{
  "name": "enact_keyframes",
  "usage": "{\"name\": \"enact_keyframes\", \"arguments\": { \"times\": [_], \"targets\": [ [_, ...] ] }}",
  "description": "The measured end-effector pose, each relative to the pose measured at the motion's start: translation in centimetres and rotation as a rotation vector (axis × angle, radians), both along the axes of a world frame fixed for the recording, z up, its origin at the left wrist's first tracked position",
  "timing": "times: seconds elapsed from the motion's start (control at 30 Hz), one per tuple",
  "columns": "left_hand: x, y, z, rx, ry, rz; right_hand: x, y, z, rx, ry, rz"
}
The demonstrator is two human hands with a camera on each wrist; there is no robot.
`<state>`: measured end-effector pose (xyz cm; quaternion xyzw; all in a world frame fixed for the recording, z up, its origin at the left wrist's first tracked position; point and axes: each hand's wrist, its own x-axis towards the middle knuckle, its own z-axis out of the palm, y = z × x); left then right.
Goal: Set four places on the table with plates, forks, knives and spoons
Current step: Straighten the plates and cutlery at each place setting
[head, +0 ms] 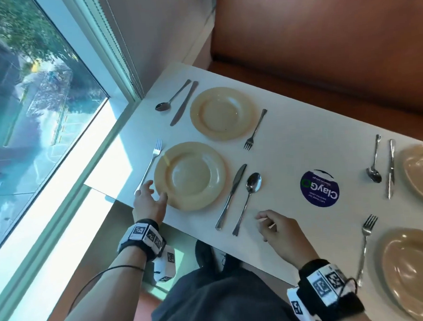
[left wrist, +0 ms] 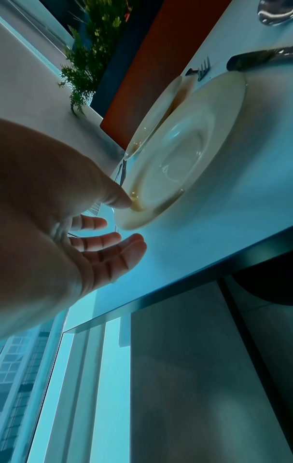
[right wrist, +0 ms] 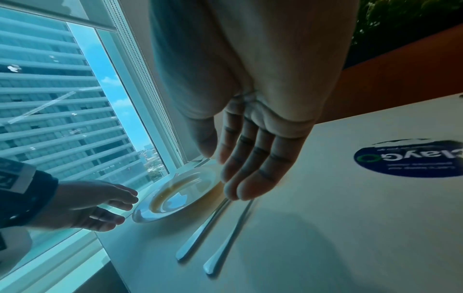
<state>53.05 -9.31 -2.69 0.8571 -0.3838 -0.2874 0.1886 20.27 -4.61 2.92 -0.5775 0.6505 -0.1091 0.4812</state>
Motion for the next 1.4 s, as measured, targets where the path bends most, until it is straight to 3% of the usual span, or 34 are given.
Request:
{"name": "enact_keyframes", "arguments": {
  "times": [0.23,0.43,0.7,1.0,1.4],
  "targets": [
    [2.3,-0.2,0.2,-0.065,-0.054,-0.008,3.2,-3.0,-0.9,-0.08,-0.013,-0.101],
    [5.8,-3.7,-0.4,-0.014,-0.13,-0.134,6.8,-5.6,-1.4,-0.082,0.036,-0.188],
    [9.2,-7.8,-2.7,0.074,-0.105,-0.365,12.4,-7.6,-3.7,0.061,0.163,-0.357],
    [10.9,-9.8,-3.1,0.06,-0.071,-0.485,15.5,-8.5,-5.4,0.133,0.226,-0.53],
    [11.3,-10.6,-3.1,0.017,-0.056,-0.522,16.4,-8.5,-5.9,0.105,0.233,-0.536]
  ]
}}
